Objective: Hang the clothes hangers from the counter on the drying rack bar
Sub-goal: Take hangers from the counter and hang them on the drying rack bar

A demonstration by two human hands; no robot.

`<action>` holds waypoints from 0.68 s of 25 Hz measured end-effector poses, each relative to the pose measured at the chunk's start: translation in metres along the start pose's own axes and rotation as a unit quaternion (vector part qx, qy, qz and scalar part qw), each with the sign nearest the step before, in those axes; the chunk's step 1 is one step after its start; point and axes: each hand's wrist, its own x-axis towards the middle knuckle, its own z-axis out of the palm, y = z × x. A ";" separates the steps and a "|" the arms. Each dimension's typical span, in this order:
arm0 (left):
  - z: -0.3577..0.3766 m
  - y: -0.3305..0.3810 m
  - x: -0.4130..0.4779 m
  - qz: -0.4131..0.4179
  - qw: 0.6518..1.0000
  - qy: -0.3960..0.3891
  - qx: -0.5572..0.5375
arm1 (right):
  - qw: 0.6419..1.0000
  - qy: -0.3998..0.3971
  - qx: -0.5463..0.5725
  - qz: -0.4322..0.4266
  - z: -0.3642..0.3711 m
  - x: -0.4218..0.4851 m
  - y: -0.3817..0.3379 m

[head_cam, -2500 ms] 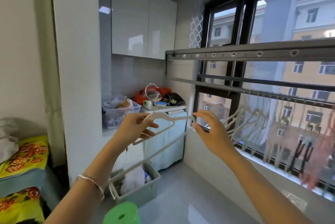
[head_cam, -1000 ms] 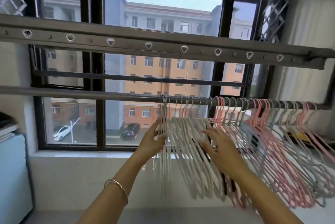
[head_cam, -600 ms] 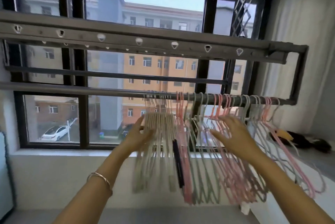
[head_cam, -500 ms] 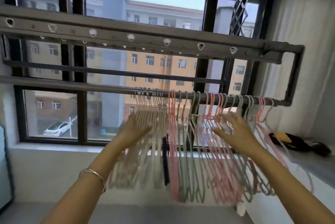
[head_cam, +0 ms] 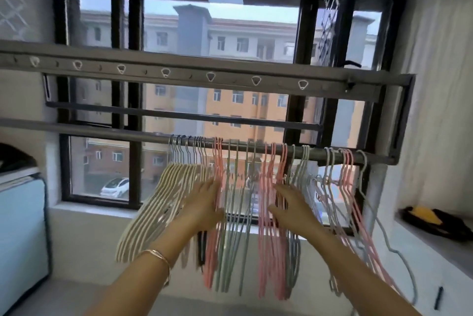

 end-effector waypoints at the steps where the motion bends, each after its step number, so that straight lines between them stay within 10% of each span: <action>1: -0.004 0.001 -0.001 0.019 1.000 0.011 -0.003 | 0.999 0.012 -0.033 -0.014 -0.001 0.000 -0.006; 6: -0.045 -0.033 0.016 -0.065 0.968 0.240 -0.040 | 0.943 0.150 -0.236 -0.180 -0.011 0.026 -0.068; 10: -0.051 -0.059 0.017 -0.137 0.982 0.129 -0.031 | 0.947 0.080 -0.220 -0.221 0.011 0.084 -0.122; 17: -0.092 -0.057 0.077 0.062 0.979 0.125 0.151 | 0.971 0.033 -0.165 -0.172 0.012 0.135 -0.140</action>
